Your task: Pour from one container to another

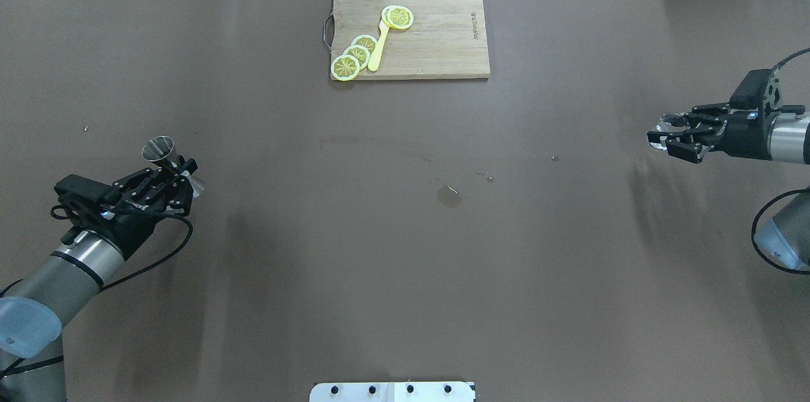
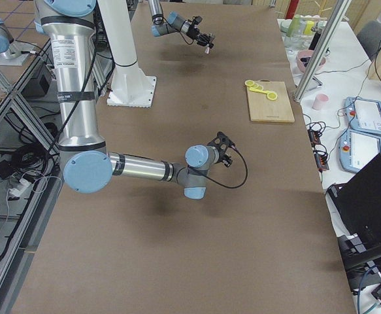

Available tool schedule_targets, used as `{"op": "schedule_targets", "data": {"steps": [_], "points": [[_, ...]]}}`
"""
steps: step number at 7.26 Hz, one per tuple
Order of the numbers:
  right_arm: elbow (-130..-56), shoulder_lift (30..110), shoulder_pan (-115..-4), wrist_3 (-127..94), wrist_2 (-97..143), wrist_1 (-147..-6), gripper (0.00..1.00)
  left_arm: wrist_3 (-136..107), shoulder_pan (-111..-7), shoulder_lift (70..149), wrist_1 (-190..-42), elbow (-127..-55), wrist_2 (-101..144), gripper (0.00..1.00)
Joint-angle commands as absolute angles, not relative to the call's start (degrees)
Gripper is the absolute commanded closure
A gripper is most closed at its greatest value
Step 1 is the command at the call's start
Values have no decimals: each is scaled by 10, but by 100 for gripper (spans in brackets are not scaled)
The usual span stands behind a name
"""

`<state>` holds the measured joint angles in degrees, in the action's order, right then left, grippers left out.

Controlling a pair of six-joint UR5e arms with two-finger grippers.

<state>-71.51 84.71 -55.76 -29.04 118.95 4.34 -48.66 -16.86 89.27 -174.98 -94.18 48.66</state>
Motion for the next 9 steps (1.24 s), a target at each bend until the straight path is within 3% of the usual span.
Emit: {"op": "schedule_targets", "data": {"steps": [1,6,9], "points": [[-731,811,-607,-207,1229,-26,100,-377,-180,897,-1750,-981,522,100],[-875,767,-625,-140,1359,-297,100,-339,-198,937,-1730,-984,655,100],[-883,741,-597,-138,1316,-311,100,-281,-220,1003,-1692,-968,751,100]]}}
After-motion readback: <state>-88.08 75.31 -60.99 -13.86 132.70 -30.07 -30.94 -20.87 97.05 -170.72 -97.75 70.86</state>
